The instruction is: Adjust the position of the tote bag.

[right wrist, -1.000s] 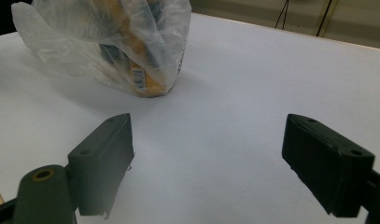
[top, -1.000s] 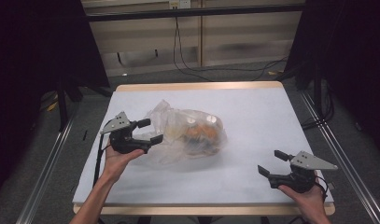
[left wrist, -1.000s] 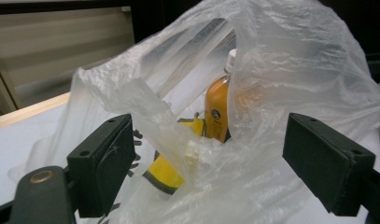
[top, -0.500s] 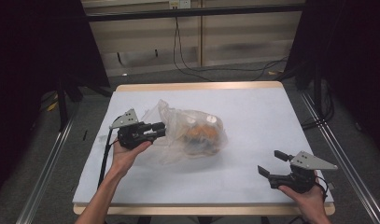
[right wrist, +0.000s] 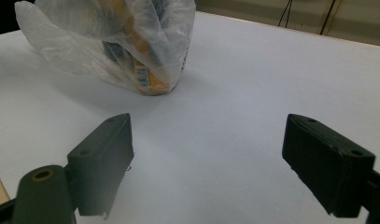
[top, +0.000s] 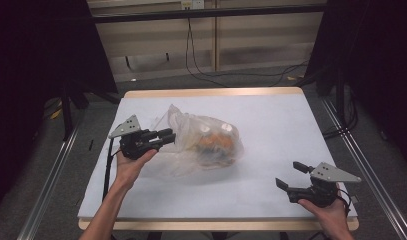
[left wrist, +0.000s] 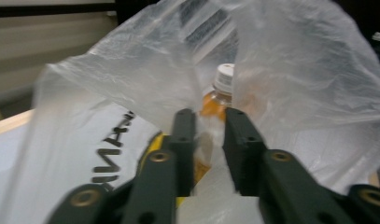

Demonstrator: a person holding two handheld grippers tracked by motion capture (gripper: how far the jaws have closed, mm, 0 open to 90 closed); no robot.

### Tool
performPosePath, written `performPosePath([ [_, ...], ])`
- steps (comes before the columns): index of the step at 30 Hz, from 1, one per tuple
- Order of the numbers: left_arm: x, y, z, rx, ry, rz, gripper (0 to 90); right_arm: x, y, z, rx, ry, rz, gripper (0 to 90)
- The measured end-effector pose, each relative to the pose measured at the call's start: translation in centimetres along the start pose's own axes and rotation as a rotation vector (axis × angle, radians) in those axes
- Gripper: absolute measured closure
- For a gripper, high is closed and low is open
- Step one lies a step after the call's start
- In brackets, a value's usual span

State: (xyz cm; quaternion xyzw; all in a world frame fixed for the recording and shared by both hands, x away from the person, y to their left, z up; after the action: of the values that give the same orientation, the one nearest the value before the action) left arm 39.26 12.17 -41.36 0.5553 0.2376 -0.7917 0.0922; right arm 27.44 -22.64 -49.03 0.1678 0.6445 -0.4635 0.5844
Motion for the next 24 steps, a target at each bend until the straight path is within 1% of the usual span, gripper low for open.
performPosePath([
  [1, -0.1, -0.1, -0.2, -0.012, -0.014, 0.012, 67.8, 0.0, 0.0, 0.0, 0.0, 0.0, 0.0, 15.9],
  [2, -0.2, -0.3, -0.7, -0.027, -0.019, 0.016, 63.0, 0.0, 0.0, 0.0, -0.001, 0.001, -0.001, 16.0],
  [3, -0.2, -0.3, -0.7, -0.027, -0.019, 0.016, 56.1, 0.0, 0.0, 0.0, 0.0, 0.001, 0.0, 16.0],
  [4, -0.3, -0.6, -1.3, -0.065, -0.025, 0.027, 51.2, 0.0, 0.0, 0.0, -0.001, 0.001, 0.0, 15.9],
  [5, -0.3, -0.7, -1.7, -0.089, -0.03, 0.023, 46.6, 0.0, 0.0, 0.0, 0.0, 0.002, -0.003, 15.9],
  [6, -0.4, -0.8, -2.1, -0.094, -0.036, 0.031, 42.5, 0.0, 0.0, 0.0, 0.0, -0.001, -0.001, 15.9],
  [7, -0.5, -0.8, -2.4, -0.099, -0.046, 0.033, 39.8, 0.0, 0.0, 0.0, 0.001, -0.002, -0.002, 15.9],
  [8, -0.6, -0.9, -2.6, -0.105, -0.055, 0.035, 39.2, 0.1, 0.1, 0.0, 0.0, -0.001, -0.004, 15.9],
  [10, -1.0, -1.0, -3.2, -0.124, -0.061, 0.043, 37.3, 0.1, 0.1, 0.1, 0.0, 0.001, -0.006, 15.9],
  [11, -1.3, -1.0, -3.2, -0.115, -0.071, 0.05, 37.3, 0.1, 0.1, 0.1, 0.001, 0.001, -0.007, 15.9],
  [12, -1.4, -1.0, -3.2, -0.106, -0.066, 0.053, 39.1, 0.1, 0.1, 0.1, 0.001, 0.0, -0.007, 15.9],
  [13, -1.4, -0.9, -3.3, -0.121, -0.059, 0.042, 43.3, 0.1, 0.1, 0.1, 0.005, -0.001, -0.007, 15.9],
  [14, -1.3, -0.7, -3.2, -0.103, -0.056, 0.039, 46.9, 0.1, 0.1, 0.1, 0.004, -0.001, -0.007, 15.9],
  [15, -1.0, -0.5, -3.2, -0.108, -0.049, 0.025, 53.7, 0.1, 0.1, 0.1, 0.004, -0.002, -0.009, 15.9],
  [16, -0.8, -0.3, -3.0, -0.088, -0.049, 0.019, 60.5, 0.1, 0.1, 0.1, 0.005, -0.003, -0.009, 15.8],
  [17, -0.7, -0.3, -3.0, -0.09, -0.041, 0.01, 70.0, 0.1, 0.1, 0.1, 0.005, -0.004, -0.01, 15.8],
  [18, -0.8, -0.3, -2.9, -0.084, -0.038, 0.009, 79.0, 0.1, 0.1, 0.0, 0.004, -0.004, -0.009, 15.8],
  [19, -0.9, -0.4, -2.7, -0.068, -0.045, 0.019, 84.1, 0.1, 0.1, 0.0, 0.004, -0.006, -0.008, 15.8],
  [20, -1.1, -0.5, -2.6, -0.065, -0.044, 0.022, 87.3, 0.1, 0.0, 0.0, 0.004, -0.007, -0.008, 15.8],
  [21, -1.3, -0.6, -2.4, -0.06, -0.047, 0.031, 88.3, 0.1, 0.1, 0.0, 0.001, -0.008, -0.009, 15.8],
  [22, -1.4, -0.7, -2.4, -0.067, -0.041, 0.03, 88.5, 0.1, 0.1, 0.0, 0.0, -0.008, -0.008, 15.8],
  [23, -1.5, -0.8, -2.2, -0.051, -0.042, 0.034, 88.7, 0.1, 0.1, 0.0, -0.001, -0.009, -0.009, 15.8],
  [24, -1.5, -0.8, -2.2, -0.051, -0.042, 0.034, 88.9, 0.0, 0.2, -0.1, -0.003, -0.001, -0.01, 15.8],
])
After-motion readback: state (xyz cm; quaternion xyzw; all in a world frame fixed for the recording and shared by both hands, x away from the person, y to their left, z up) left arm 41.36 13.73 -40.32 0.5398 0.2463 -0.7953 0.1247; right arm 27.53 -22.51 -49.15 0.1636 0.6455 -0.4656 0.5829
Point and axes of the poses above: each handheld gripper's, and its own axes: y roughly forward along the jaws, x roughly out of its underside, z roughly to its right, the point moved 10 cm from there along y, roughly forward along the jaws, and after that the axes turned 10 degrees about -y, right-handed, at the moved point
